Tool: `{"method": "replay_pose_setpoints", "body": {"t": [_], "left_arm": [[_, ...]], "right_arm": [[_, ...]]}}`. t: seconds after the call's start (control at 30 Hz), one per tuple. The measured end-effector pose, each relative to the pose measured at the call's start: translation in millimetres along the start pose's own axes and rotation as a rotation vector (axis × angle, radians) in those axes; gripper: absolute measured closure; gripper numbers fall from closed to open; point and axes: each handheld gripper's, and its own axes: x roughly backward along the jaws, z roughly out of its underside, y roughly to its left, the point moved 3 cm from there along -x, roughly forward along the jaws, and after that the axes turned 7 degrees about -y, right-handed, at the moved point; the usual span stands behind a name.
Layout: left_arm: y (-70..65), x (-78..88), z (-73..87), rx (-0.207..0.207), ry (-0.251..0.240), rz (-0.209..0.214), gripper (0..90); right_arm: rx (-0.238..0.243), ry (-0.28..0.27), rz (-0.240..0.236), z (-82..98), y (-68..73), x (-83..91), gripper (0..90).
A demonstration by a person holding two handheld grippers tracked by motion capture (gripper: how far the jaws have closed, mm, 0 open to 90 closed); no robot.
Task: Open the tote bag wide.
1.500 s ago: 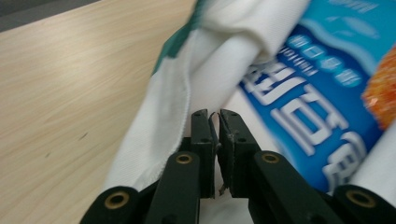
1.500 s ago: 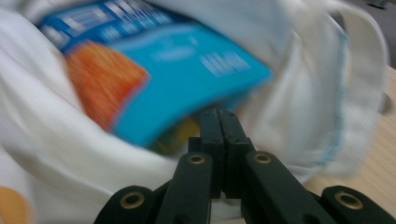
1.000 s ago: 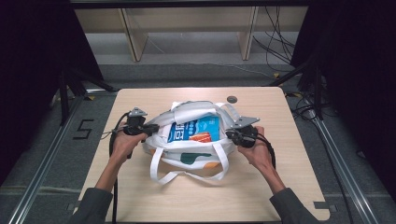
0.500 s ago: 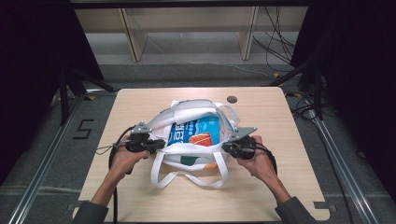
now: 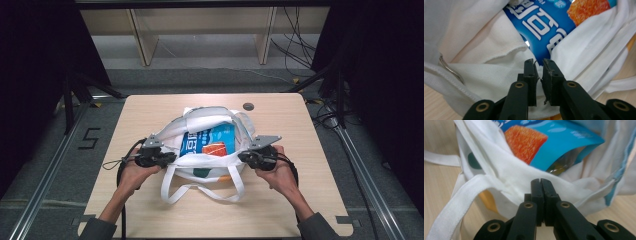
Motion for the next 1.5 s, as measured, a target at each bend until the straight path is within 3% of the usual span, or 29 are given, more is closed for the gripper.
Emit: {"method": "replay_pose_setpoints", "body": {"t": [0.03,0.1,0.13,0.17,0.27,0.33,0.5,0.57,0.9,1.03,1.27,1.3,1.33,1.37,1.5], "left_arm": [[-0.2,0.9,-1.1,0.021,-0.021,0.0,77.6],[0.8,2.7,-2.2,0.025,-0.027,0.008,76.4],[-1.5,2.1,-3.1,0.064,-0.055,0.014,75.6],[-1.2,4.9,-4.1,0.055,-0.048,0.029,75.3],[-6.9,7.2,-7.9,0.087,-0.086,0.05,71.2],[-10.7,9.4,-10.1,0.081,-0.088,0.057,70.7],[-14.0,14.3,-12.8,0.066,-0.1,0.06,68.5],[-14.4,15.9,-12.8,0.069,-0.098,0.061,67.5],[-13.7,22.4,-11.9,0.079,-0.113,0.062,60.3],[-13.2,24.6,-11.1,0.099,-0.115,0.075,55.3],[-15.6,27.5,-12.2,0.087,-0.13,0.084,47.5],[-16.2,28.0,-12.4,0.088,-0.131,0.08,46.9],[-16.8,28.6,-12.5,0.084,-0.132,0.079,46.5],[-17.2,29.4,-12.5,0.08,-0.128,0.081,45.8],[-21.3,33.2,-12.6,0.076,-0.13,0.084,41.9]], "right_arm": [[0.002,-0.029,0.019,-1.9,-2.8,2.9,88.5],[-0.01,-0.03,0.012,-2.1,-3.1,3.9,87.9],[-0.019,-0.04,0.015,-2.5,-4.1,5.4,87.5],[-0.026,-0.041,0.022,-2.8,-4.0,7.1,87.1],[-0.027,-0.061,0.021,-4.7,-4.6,9.9,85.3],[-0.046,-0.068,0.031,-5.4,-4.9,13.0,84.9],[-0.041,-0.094,0.027,-5.7,-8.5,17.2,84.2],[-0.069,-0.094,0.035,-5.1,-7.0,19.2,83.7],[-0.065,-0.101,0.039,-4.5,-7.6,21.2,79.6],[-0.067,-0.11,0.033,-5.0,-8.7,22.4,74.8],[-0.074,-0.131,0.05,-5.6,-9.6,24.6,66.9],[-0.097,-0.125,0.057,-5.5,-7.9,26.1,65.7],[-0.076,-0.135,0.062,-6.0,-10.2,26.5,64.5],[-0.097,-0.13,0.056,-5.9,-7.3,26.8,63.1],[-0.092,-0.139,0.068,-6.3,-5.3,30.2,58.5]]}}
